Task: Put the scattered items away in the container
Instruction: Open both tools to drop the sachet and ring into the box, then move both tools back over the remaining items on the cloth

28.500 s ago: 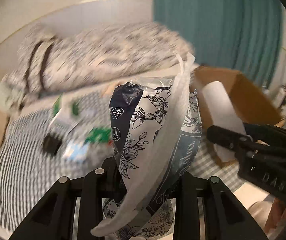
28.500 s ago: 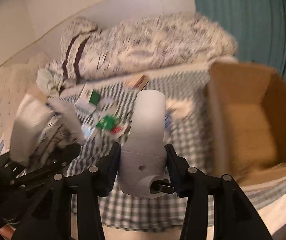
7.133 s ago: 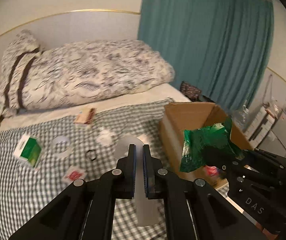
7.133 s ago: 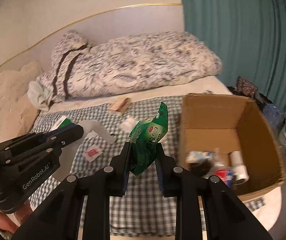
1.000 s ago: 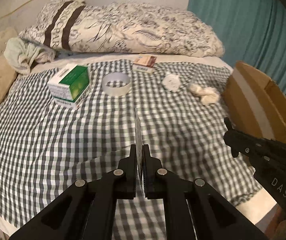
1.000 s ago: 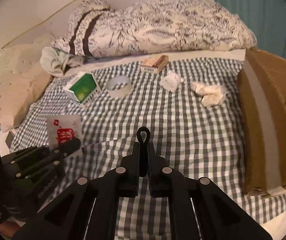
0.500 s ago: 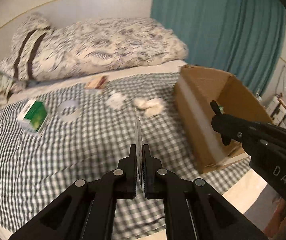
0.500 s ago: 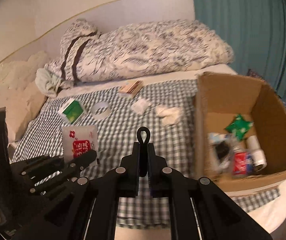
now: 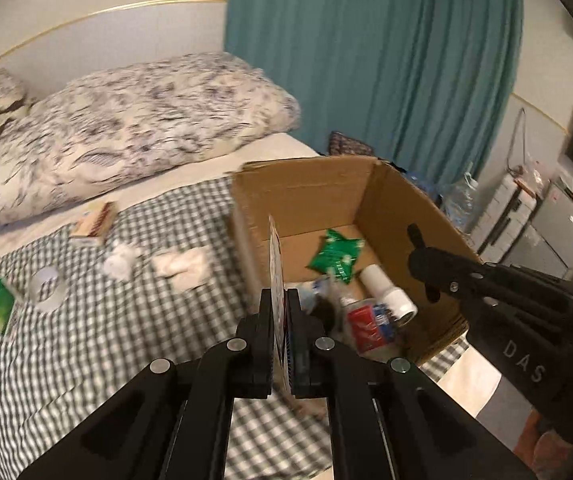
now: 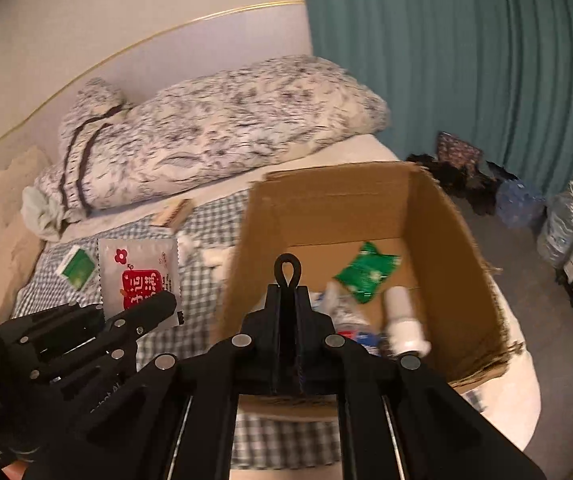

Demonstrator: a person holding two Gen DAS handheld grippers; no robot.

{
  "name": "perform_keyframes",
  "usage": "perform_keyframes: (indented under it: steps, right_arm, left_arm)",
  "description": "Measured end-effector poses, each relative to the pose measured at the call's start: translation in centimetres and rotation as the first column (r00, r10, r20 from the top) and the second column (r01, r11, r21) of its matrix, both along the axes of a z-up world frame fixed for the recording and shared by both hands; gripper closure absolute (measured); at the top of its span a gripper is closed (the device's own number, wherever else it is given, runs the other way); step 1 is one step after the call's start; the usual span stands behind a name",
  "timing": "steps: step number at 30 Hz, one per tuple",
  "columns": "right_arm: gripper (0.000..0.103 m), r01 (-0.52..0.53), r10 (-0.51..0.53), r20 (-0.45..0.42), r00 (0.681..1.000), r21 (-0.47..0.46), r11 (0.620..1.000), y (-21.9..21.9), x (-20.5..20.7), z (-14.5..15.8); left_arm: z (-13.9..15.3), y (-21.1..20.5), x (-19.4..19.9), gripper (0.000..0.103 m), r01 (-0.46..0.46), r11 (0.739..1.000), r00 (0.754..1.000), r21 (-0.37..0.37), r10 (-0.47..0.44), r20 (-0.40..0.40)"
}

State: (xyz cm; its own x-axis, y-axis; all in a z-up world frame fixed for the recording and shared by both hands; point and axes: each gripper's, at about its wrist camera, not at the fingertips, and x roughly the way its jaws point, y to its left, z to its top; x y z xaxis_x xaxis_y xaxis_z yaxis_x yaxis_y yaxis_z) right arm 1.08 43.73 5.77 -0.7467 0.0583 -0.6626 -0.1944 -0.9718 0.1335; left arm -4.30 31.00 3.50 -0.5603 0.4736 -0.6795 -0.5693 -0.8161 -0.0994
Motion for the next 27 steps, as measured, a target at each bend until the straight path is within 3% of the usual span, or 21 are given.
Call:
perform_keyframes:
  steps: [5,12,13,14,15,16,17,18,22,27]
  right_arm:
    - [0.097,0.046,-0.045,0.028,0.999,-0.035,0.998,3.2,-0.7,-1.3]
    - [0.097,0.077,-0.074,0.058,0.996,-0.049,0.996,5.7,-1.9,-3.1]
    - [0.097,0.08,-0.077,0.056,0.996,-0.052,0.995,5.8,-1.9,-3.1]
    - [0.093,0.083,-0.08,0.052,0.995,-0.063,0.995,6.0,-1.9,-3.2]
    - [0.077,0.087,-0.083,0.051,0.995,-0.077,0.993,6.2,-1.9,-3.4]
    - [0.067,0.094,-0.089,0.051,0.995,-0.095,0.991,6.5,-1.9,-3.5]
    - [0.049,0.104,-0.099,0.05,0.994,-0.107,0.989,6.6,-1.9,-3.6]
    - [0.043,0.115,-0.111,0.044,0.993,-0.114,0.987,6.8,-1.9,-3.5]
    - [0.043,0.119,-0.116,0.032,0.993,-0.117,0.986,6.7,-1.9,-3.5]
    - [0.043,0.116,-0.112,0.04,0.993,-0.114,0.987,5.7,-1.8,-3.5]
  left_arm:
    - [-1.4,3.5,-0.6,0.098,0.06,0.997,0.998,-0.039,-0.06,0.02]
    - [-3.7,5.1,-1.8,0.098,0.082,0.995,0.994,-0.06,-0.078,0.073]
    - [-3.8,5.2,-1.8,0.093,0.081,0.994,0.994,-0.067,-0.076,0.072]
    - [-3.8,5.3,-1.8,0.079,0.08,0.994,0.995,-0.075,-0.075,0.07]
    - [-3.8,5.2,-1.8,0.066,0.077,0.994,0.995,-0.081,-0.071,0.067]
    - [-3.8,5.1,-1.8,0.038,0.075,0.994,0.996,-0.081,-0.07,0.062]
    - [-3.7,4.9,-1.7,0.033,0.085,0.994,0.995,-0.065,-0.081,0.059]
    - [-3.5,4.8,-1.5,0.031,0.092,0.994,0.995,-0.051,-0.09,0.05]
    - [-3.2,4.6,-0.9,0.014,0.07,0.992,0.997,-0.101,-0.071,-0.003]
    - [-3.0,2.3,-1.1,0.014,0.022,0.997,1.0,-0.078,-0.022,0.011]
